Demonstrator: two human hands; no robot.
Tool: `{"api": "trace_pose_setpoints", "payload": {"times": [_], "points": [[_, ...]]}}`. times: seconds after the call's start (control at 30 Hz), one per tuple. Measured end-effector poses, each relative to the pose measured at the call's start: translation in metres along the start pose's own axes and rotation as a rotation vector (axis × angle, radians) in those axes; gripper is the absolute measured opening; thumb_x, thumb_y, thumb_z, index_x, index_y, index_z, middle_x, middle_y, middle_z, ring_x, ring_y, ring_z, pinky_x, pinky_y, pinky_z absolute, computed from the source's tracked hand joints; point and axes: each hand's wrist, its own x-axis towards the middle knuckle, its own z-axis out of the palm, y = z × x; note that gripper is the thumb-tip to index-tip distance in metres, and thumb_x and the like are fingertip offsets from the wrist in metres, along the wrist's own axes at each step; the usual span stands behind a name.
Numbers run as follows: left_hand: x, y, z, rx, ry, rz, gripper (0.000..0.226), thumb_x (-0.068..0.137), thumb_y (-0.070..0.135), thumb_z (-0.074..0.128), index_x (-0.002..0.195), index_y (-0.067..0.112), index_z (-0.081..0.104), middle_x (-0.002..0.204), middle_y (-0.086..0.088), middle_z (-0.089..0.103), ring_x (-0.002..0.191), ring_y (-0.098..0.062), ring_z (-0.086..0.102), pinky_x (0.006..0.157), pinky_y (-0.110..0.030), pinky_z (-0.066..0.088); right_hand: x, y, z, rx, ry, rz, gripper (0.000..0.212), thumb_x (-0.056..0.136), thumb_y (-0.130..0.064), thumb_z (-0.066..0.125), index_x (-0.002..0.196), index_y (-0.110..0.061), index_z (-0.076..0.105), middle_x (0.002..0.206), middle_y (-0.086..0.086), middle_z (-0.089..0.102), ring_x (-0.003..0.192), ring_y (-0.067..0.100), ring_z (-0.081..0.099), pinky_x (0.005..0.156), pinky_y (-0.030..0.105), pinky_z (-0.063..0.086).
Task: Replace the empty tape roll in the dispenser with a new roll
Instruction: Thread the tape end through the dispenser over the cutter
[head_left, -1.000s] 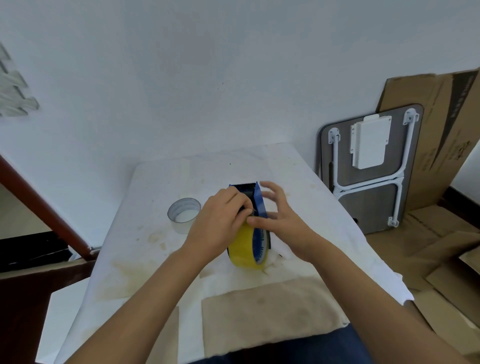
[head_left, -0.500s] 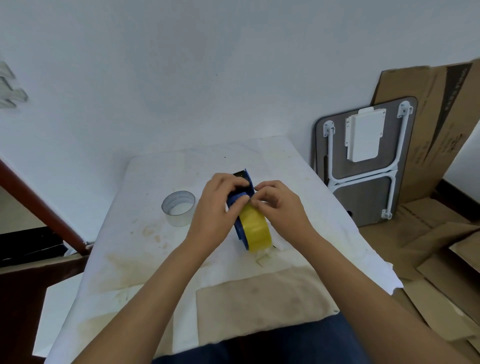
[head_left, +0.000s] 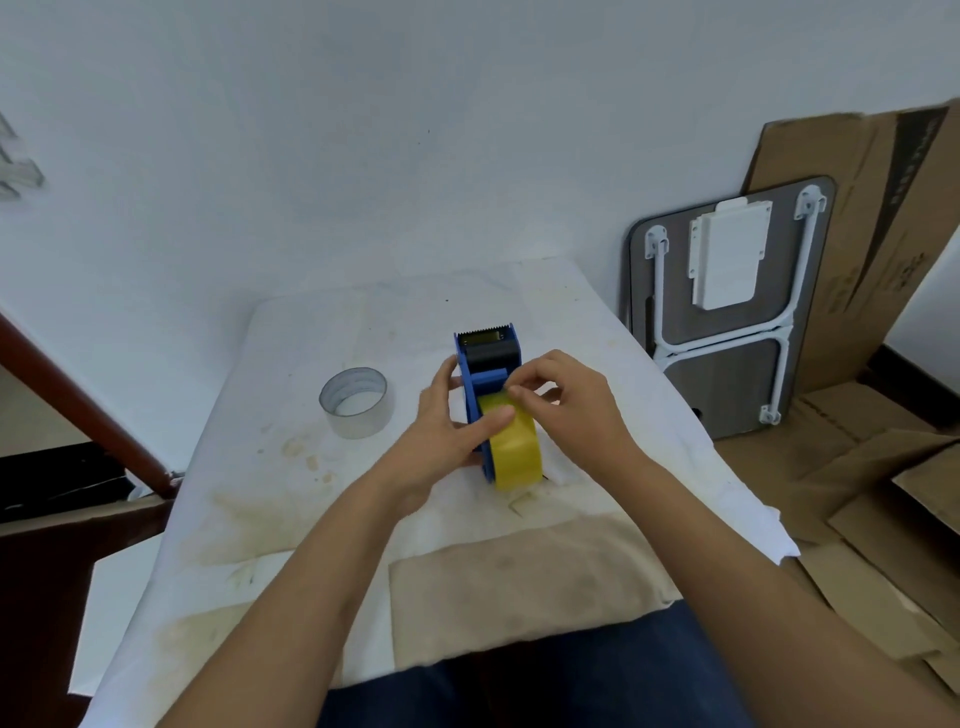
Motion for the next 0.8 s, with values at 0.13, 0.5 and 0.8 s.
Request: {"api": "trace_pose_setpoints", "payload": {"times": [0.13, 0.5, 0.8], "points": [[0.006, 0.002, -0.003, -0.187, -0.176, -0.053, 0.092, 0.085, 0.016, 0.077, 0.148, 0.052, 0.020, 0.151, 0.010, 0.038, 0.115, -0.021, 0.067, 0.082, -0.041, 0.062, 0.000, 0.001, -0.002, 0.073, 0.019, 0.111, 0.008, 0.088, -0.017, 0.067, 0.083, -0.022, 0.069, 0.091, -0.003, 0.066, 0.085, 0.004, 0.061, 0.069, 0.009, 0.046], [0.006, 0.000, -0.004, -0.162, -0.208, -0.073, 0.091, 0.072, 0.026, 0.083, 0.142, 0.050, 0.028, 0.143, -0.001, 0.049, 0.110, -0.029, 0.071, 0.088, -0.049, 0.060, 0.004, -0.002, -0.002, -0.059, 0.119, 0.129, 0.011, 0.085, -0.017, 0.069, 0.074, -0.015, 0.067, 0.082, 0.000, 0.064, 0.075, 0.009, 0.058, 0.067, 0.025, 0.047], [0.006, 0.006, -0.006, -0.078, -0.240, -0.108, 0.090, 0.072, 0.027, 0.083, 0.142, 0.045, 0.029, 0.139, -0.005, 0.051, 0.105, -0.030, 0.073, 0.087, -0.047, 0.061, -0.002, -0.009, -0.005, 0.068, 0.181, 0.235, 0.011, 0.082, -0.016, 0.073, 0.072, -0.017, 0.071, 0.072, -0.001, 0.059, 0.065, 0.007, 0.053, 0.061, 0.016, 0.039]]}}
